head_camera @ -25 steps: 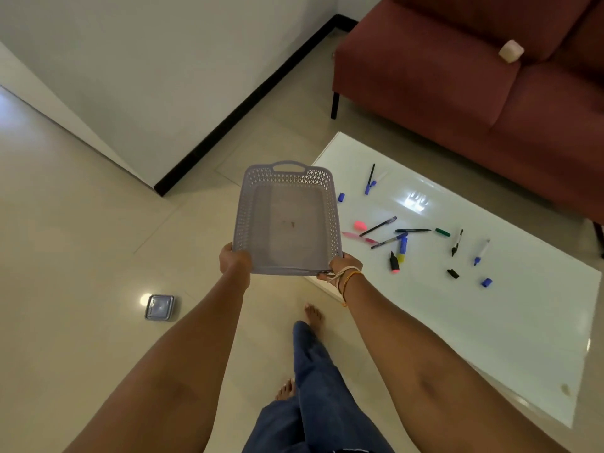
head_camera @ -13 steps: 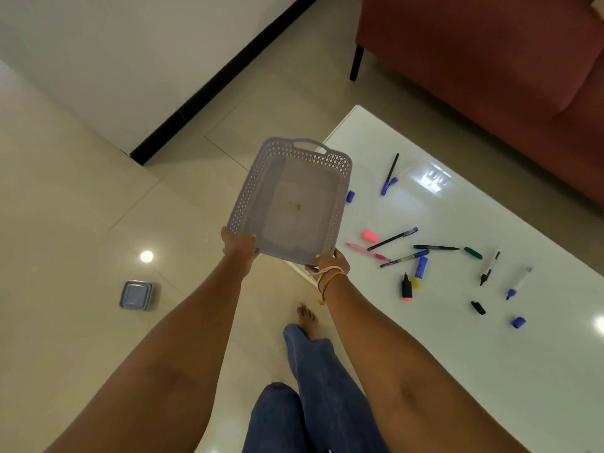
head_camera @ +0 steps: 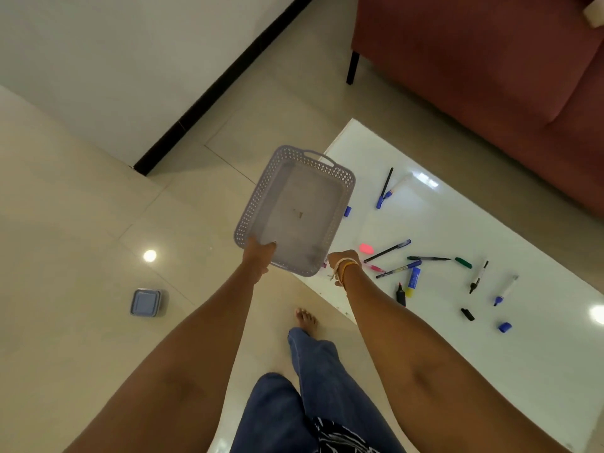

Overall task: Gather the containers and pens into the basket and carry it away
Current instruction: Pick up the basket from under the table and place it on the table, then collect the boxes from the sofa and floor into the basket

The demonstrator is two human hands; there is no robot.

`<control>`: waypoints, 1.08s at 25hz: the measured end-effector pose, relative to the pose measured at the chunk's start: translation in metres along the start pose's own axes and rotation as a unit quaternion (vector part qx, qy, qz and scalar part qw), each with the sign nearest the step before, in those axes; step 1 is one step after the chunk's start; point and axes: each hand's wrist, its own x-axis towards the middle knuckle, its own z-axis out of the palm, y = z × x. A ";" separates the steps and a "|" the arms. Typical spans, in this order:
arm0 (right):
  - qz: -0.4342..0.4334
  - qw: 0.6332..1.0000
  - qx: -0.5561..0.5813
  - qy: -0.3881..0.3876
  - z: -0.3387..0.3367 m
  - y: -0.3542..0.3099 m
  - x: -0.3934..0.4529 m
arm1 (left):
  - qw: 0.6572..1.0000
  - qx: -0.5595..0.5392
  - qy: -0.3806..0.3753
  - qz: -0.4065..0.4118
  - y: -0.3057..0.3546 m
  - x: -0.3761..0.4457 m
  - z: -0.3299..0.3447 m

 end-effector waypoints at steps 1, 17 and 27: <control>-0.016 0.998 -0.048 0.032 -0.004 -0.015 -0.011 | 0.996 0.067 0.000 0.056 0.012 -0.010 -0.005; -0.256 0.902 -0.319 0.141 0.082 -0.270 -0.093 | 0.848 0.405 -0.037 0.340 0.214 0.053 -0.203; -0.247 0.911 -0.283 0.170 0.093 -0.408 -0.062 | 0.807 0.436 -0.055 0.395 0.342 0.133 -0.242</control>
